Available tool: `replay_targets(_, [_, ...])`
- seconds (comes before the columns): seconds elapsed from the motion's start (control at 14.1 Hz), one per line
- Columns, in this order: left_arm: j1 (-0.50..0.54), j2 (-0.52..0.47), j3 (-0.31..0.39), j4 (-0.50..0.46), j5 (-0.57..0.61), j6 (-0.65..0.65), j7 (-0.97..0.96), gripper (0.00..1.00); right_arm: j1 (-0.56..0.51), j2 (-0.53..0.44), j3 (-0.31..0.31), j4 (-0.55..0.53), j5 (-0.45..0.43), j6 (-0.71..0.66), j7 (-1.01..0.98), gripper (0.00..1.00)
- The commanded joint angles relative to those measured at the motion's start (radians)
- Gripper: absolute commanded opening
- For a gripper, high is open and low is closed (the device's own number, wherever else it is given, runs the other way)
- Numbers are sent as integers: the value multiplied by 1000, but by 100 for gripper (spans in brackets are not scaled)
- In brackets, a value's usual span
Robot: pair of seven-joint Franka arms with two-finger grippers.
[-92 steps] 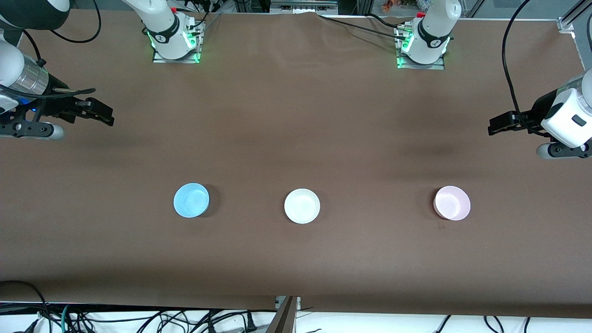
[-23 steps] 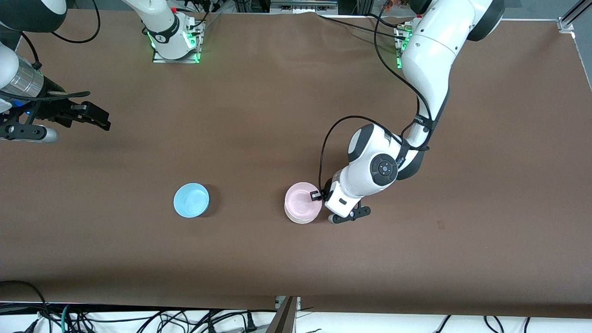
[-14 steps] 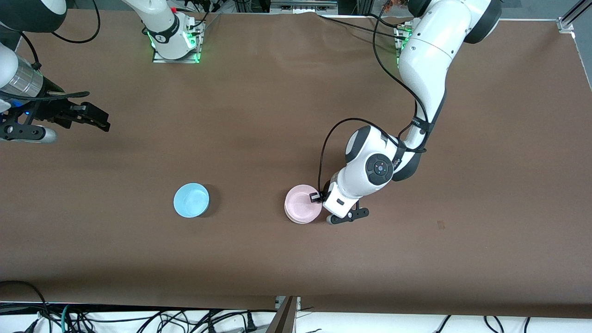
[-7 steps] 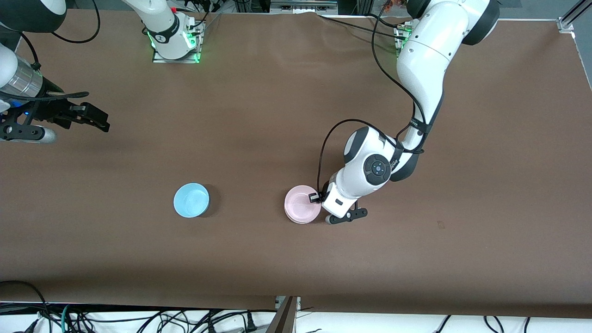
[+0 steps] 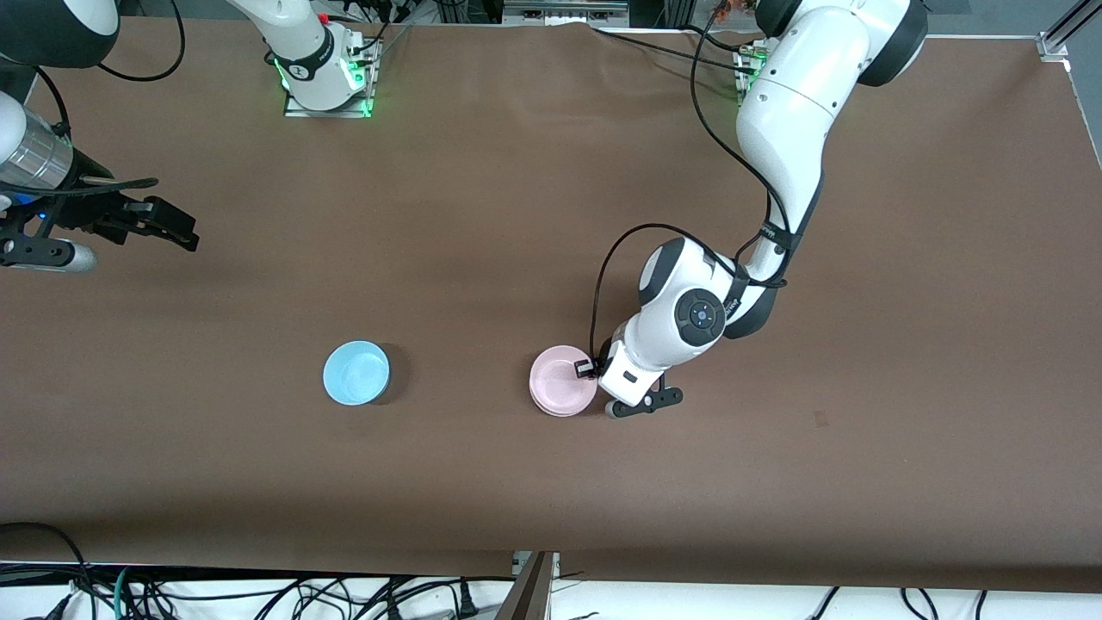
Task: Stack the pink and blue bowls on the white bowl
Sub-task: 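Lower the pink bowl into the white bowl and open the left gripper, then raise the left gripper away while the right gripper reaches the blue bowl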
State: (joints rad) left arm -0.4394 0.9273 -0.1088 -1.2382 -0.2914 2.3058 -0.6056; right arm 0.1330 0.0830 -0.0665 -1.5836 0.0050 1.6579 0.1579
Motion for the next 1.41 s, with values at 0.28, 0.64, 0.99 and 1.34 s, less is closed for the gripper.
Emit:
replay_targets(0.28, [-12,15,8,29,21,3,-39,34,-3,3,5,11,-56,25,14,100])
replay_targets(0.64, [30,-51,9,13,26,-52,-111,100,-4,33,7,11,-45,25,15,100])
replay_targets(0.99, [161,-223,21,-3,88,-421,-27,100,-3,47,7,11,-51,22,-3,100])
replay_targets(1.34, [330,-434,21,-35,254,-699,306,100,8,102,13,5,-42,28,-102,100])
